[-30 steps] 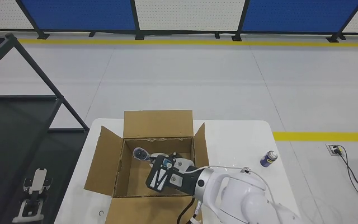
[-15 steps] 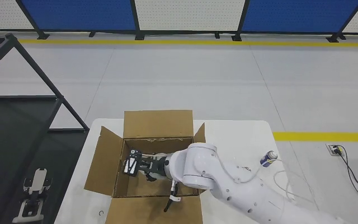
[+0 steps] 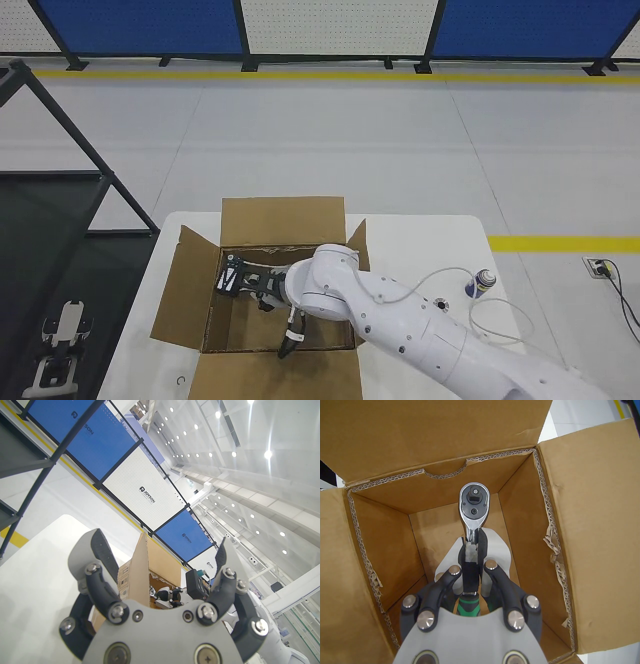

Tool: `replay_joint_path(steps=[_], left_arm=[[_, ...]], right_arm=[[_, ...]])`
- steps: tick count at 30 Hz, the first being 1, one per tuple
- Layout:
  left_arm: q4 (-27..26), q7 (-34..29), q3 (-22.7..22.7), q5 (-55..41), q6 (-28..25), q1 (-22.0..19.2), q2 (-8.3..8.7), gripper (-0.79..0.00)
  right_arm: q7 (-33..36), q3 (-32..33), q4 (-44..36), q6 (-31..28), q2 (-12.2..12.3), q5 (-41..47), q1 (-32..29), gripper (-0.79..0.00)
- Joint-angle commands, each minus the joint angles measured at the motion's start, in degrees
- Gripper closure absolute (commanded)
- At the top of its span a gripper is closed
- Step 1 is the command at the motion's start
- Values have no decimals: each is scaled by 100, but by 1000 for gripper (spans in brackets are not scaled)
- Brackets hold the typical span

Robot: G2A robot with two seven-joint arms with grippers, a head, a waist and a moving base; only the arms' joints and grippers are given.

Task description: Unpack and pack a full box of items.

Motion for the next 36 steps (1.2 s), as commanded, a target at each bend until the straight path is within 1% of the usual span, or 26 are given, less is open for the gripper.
replay_joint_path(steps=[1, 4, 6, 9, 12, 15, 20, 26, 32, 33, 36], left_arm=[[0, 0, 0, 0, 0, 0, 0, -785], [0, 0, 0, 0, 0, 0, 0, -785], [0, 0, 0, 0, 0, 0, 0, -785], [0, 0, 0, 0, 0, 0, 0, -785], [0, 0, 0, 0, 0, 0, 0, -785], [0, 0, 0, 0, 0, 0, 0, -785], [0, 0, 0, 0, 0, 0, 0, -785], [0, 0, 0, 0, 0, 0, 0, -785], [0, 0, 0, 0, 0, 0, 0, -785], [0, 0, 0, 0, 0, 0, 0, -785], [0, 0, 0, 0, 0, 0, 0, -785]], right_arm=[[0, 0, 1, 0, 0, 0, 0, 0], [-127, 20, 17, -68, 1, -12, -78, 0], [-139, 52, 315, -20, -22, -39, -131, 0], [-191, 1, 808, -162, -154, 50, -166, 0], [-252, -108, 1371, -284, -363, 91, -132, 0], [-346, -179, 1960, -557, -590, 232, -77, 0], [-409, -339, 2653, -697, -991, 226, -10, 0], [-457, -480, 3431, -670, -1438, 123, 15, 0], [-519, -515, 4026, -738, -1791, 62, 72, 0], [-518, -512, 4106, -719, -1840, 60, 78, -40], [-541, -501, 4313, -775, -1963, 45, 96, -302]])
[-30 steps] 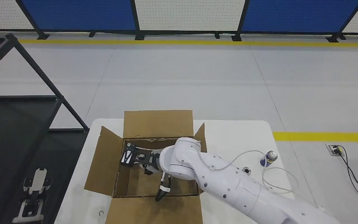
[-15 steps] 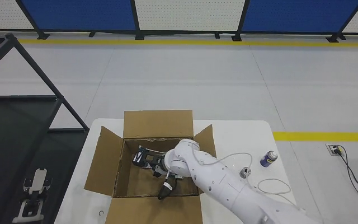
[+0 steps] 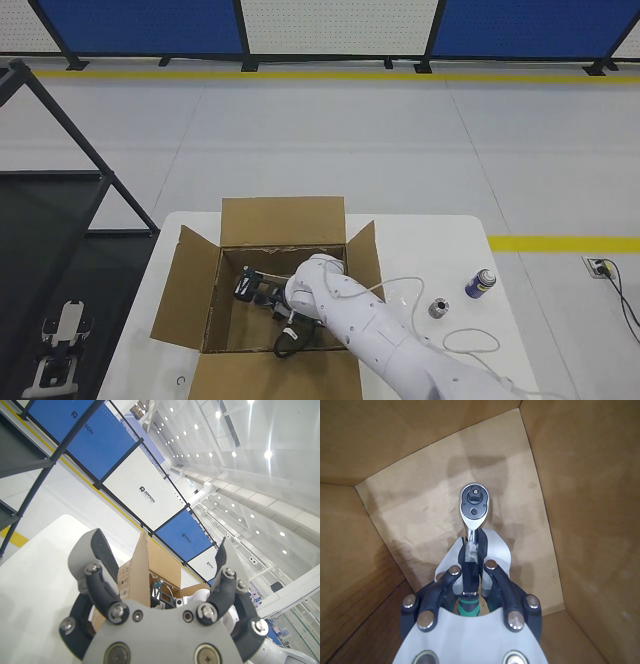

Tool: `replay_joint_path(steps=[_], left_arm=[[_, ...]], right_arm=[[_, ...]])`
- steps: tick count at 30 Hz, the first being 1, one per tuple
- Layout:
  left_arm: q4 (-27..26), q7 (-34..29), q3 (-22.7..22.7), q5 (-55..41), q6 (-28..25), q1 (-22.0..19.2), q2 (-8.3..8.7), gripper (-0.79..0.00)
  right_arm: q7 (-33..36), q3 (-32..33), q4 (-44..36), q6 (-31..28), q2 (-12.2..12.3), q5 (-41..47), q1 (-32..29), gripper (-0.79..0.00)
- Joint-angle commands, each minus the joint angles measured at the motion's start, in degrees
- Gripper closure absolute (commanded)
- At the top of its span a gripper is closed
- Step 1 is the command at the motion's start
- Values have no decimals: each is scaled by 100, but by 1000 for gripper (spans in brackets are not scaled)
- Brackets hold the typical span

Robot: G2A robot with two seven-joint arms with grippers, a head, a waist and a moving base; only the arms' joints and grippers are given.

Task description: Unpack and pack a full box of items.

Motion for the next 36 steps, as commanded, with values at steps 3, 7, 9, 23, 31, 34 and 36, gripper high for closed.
replay_joint_path(steps=[3, 7, 9, 23, 31, 34, 36], left_arm=[[0, 0, 0, 0, 0, 0, 0, -785], [0, 0, 0, 0, 0, 0, 0, -785], [0, 0, 0, 0, 0, 0, 0, -785], [0, 0, 0, 0, 0, 0, 0, -785], [0, 0, 0, 0, 0, 0, 0, -785], [0, 0, 0, 0, 0, 0, 0, -785], [0, 0, 0, 0, 0, 0, 0, -785]], right_arm=[[-108, 34, 232, -128, -125, -5, 20, -339], [-275, 69, 393, -164, -205, -58, 34, -385], [-347, 79, 432, -149, -230, -111, 40, -382], [-959, 314, -645, 948, 81, -837, -10, -382], [-110, 949, -3663, 2347, 987, -2071, -727, -385], [465, 1446, -5186, 2487, 1445, -2797, -1330, -382], [773, 1836, -6086, 2411, 1718, -3293, -1793, -382]])
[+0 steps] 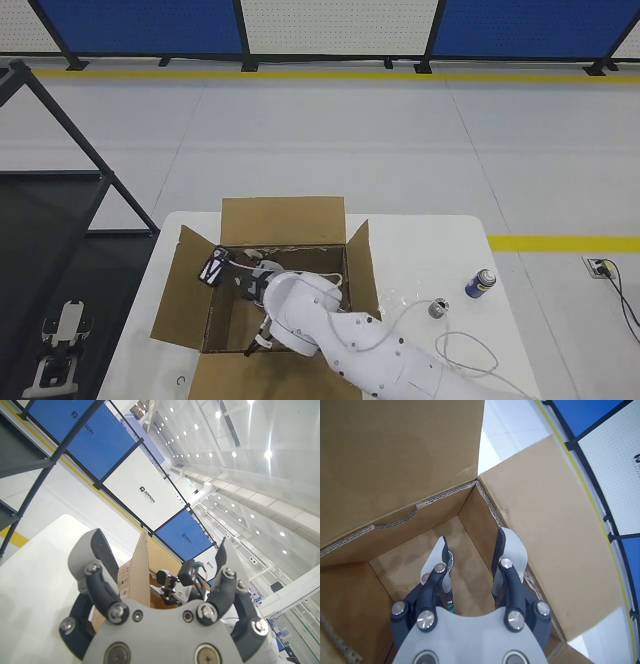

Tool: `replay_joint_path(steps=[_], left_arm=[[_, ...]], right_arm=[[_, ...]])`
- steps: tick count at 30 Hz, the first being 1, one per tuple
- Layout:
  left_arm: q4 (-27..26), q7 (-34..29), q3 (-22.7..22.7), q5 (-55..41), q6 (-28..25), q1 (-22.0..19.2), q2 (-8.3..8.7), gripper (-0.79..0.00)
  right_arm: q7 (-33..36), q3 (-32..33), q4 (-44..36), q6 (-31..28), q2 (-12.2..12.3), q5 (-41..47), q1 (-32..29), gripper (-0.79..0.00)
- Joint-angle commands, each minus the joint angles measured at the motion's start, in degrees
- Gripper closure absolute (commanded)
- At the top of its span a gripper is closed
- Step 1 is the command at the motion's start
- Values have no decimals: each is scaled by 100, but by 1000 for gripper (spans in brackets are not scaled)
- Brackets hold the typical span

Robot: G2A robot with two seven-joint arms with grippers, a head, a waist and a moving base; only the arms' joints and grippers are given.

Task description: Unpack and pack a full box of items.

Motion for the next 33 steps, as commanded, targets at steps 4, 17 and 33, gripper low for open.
replay_joint_path(steps=[4, 17, 33], left_arm=[[0, 0, 0, 0, 0, 0, 0, -785], [0, 0, 0, 0, 0, 0, 0, -785], [0, 0, 0, 0, 0, 0, 0, -785]], right_arm=[[325, 963, -2244, -333, 536, -1103, -1190, -382], [-437, 3273, -5427, -610, 1144, -2284, -4243, -382], [-2397, 5766, -4924, -526, 1355, -858, -6952, -785]])
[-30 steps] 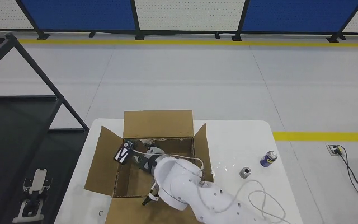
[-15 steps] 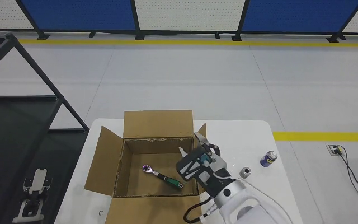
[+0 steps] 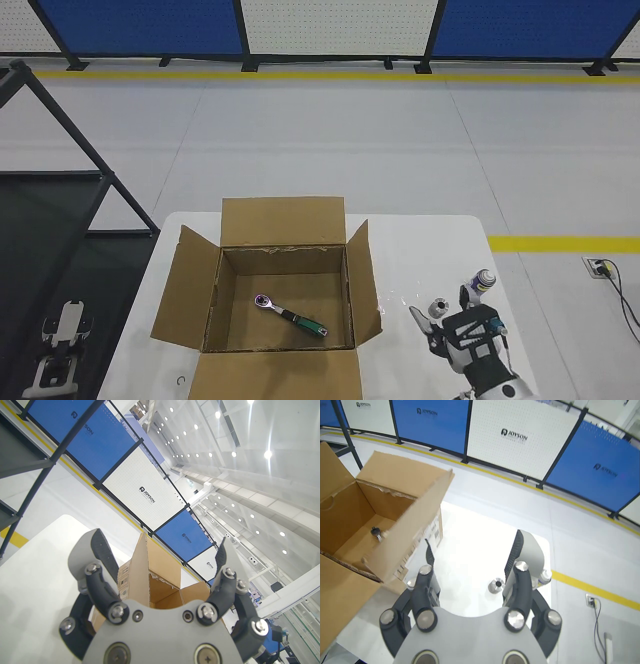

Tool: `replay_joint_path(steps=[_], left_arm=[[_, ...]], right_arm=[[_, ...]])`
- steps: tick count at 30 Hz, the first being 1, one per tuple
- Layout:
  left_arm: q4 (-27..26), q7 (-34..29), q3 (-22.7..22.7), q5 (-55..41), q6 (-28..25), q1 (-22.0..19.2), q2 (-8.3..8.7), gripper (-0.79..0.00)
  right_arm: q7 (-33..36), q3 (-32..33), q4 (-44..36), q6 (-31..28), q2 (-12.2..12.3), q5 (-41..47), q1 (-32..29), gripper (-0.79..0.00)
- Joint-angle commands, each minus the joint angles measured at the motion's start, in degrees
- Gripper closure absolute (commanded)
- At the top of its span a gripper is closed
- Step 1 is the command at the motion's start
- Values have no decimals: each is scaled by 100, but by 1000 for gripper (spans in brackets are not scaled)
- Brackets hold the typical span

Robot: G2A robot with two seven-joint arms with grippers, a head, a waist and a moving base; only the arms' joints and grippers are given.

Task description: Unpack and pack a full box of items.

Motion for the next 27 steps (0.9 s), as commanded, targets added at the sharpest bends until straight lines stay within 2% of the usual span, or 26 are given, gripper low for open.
replay_joint_path(steps=[1, 3, 5, 16, 18, 23, 27], left_arm=[[0, 0, 0, 0, 0, 0, 0, -785], [0, 0, 0, 0, 0, 0, 0, -785], [0, 0, 0, 0, 0, 0, 0, -785], [0, 0, 0, 0, 0, 0, 0, -785], [0, 0, 0, 0, 0, 0, 0, -785], [0, 0, 0, 0, 0, 0, 0, -785], [0, 0, 0, 0, 0, 0, 0, -785]], right_arm=[[-336, 143, 488, 87, 1, 202, -35, -785], [-566, 332, 871, 302, -1, 337, -62, -785], [-741, 439, 1123, 238, 5, 541, -74, -785], [-741, 439, 1123, 238, 5, 541, -74, -785], [-714, 281, 1213, -34, 11, 564, -20, -785], [-252, -134, 2225, -119, -2, 485, 882, -785], [-188, -106, 2958, -134, -8, 866, 1383, -785]])
